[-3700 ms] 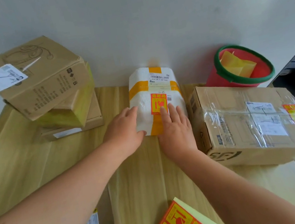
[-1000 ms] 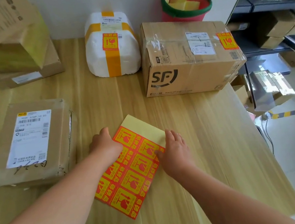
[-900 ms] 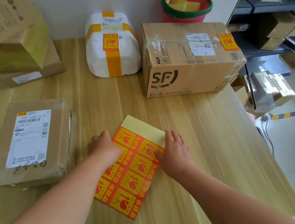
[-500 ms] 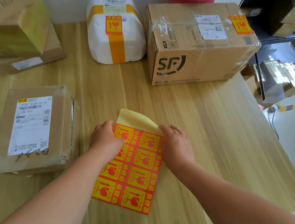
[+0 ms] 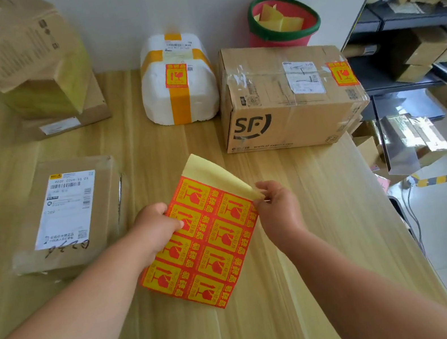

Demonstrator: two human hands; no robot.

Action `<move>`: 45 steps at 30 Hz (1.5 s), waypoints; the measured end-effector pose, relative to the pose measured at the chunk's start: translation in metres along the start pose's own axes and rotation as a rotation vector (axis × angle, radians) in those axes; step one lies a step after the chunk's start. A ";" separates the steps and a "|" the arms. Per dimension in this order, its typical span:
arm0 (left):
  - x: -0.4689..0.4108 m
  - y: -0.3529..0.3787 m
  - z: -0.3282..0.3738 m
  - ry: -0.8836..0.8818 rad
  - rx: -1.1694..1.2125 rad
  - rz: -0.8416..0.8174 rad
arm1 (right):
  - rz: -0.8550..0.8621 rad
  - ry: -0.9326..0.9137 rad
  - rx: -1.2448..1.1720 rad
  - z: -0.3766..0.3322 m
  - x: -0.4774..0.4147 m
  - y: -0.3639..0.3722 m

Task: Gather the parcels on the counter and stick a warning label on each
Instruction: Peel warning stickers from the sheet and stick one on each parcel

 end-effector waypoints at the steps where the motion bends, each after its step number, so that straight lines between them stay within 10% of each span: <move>1: 0.006 -0.002 0.005 0.015 0.006 0.001 | 0.011 -0.010 0.061 -0.005 0.001 -0.004; 5: 0.027 -0.004 0.023 0.106 0.071 -0.005 | 0.058 -0.358 0.399 -0.050 0.006 -0.005; 11: 0.069 -0.007 0.050 0.248 0.073 -0.014 | -0.124 -0.612 0.284 -0.105 0.020 0.019; 45: 0.113 -0.004 0.062 0.349 0.109 0.138 | -0.171 -0.344 -0.066 -0.112 0.009 -0.013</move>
Point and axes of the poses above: each hand's wrist, its own x-axis away from the middle knuckle, its own y-axis out of the palm, z = x × y, the point moved 5 cm from there along -x, towards the middle knuckle, and after that the axes turned 13 degrees about -y, right-handed, at the moved point
